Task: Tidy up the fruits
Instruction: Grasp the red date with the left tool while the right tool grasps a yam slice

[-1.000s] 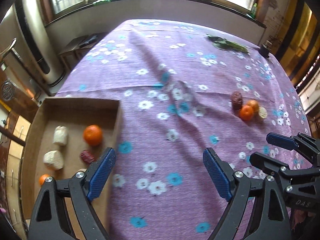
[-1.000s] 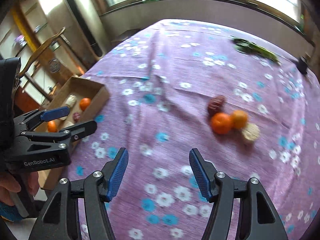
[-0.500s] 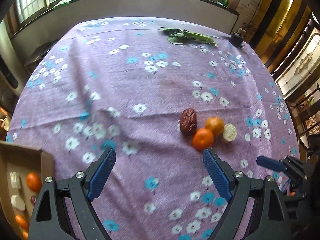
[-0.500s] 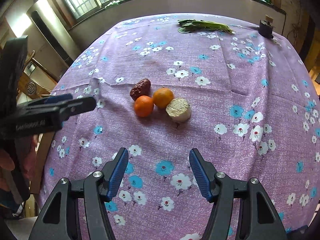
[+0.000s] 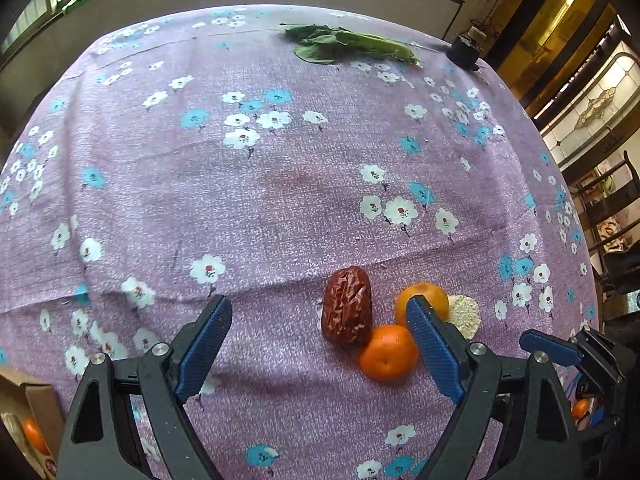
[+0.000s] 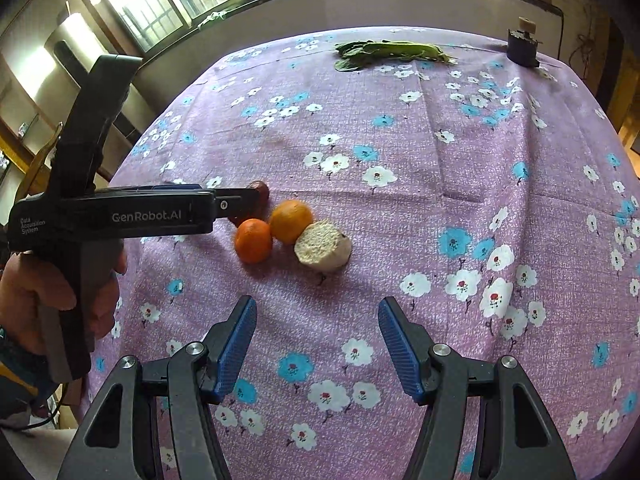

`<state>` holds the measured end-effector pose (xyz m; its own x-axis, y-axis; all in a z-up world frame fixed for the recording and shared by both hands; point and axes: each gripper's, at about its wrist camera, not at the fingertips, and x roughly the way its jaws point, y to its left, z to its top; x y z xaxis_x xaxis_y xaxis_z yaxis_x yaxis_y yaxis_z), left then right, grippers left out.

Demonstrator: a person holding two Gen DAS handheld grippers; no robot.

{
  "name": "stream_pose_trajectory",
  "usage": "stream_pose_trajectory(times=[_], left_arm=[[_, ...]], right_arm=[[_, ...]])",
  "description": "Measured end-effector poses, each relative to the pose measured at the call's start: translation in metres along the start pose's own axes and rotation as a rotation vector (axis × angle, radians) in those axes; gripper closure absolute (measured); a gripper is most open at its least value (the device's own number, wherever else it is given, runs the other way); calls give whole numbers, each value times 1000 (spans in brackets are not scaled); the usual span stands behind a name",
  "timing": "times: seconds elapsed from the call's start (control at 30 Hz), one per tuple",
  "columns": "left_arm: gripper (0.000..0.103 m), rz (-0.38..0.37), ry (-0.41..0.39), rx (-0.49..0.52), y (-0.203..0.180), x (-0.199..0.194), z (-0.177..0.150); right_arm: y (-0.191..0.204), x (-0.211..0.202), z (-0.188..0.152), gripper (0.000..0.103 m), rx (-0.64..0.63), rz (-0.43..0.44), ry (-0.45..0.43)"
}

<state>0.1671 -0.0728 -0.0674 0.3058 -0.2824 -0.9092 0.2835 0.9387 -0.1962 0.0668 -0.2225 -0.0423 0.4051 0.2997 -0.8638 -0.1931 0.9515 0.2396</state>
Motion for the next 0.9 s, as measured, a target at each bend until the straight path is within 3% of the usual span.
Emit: stream_pose_trajectory(times=[0.07,0.13,0.23,0.33,0.43,0.53,0.9], left_arm=[[26,-14,8,16,1,4,1],[51,-18,25,31,3,9,0],[64,-12,14,65,5,8,-2],[78,-55,20,64,7,8,-2],[78,-26,12,90,4,6,-6],[78,-24,6,69,9,1,-10],[78,48,-67,20,13,-39,-32]], right_arm=[[-1,5,3,35,-2,2,2],[0,9,7,35,-13,7,2],[4,16,13,36,-42,7,0],[5,23,17,36,-62,-6,4],[5,34,22,44,-83,-8,21],[5,45,25,64,-116,-10,42],[-1,18,11,69,-70,15,22]])
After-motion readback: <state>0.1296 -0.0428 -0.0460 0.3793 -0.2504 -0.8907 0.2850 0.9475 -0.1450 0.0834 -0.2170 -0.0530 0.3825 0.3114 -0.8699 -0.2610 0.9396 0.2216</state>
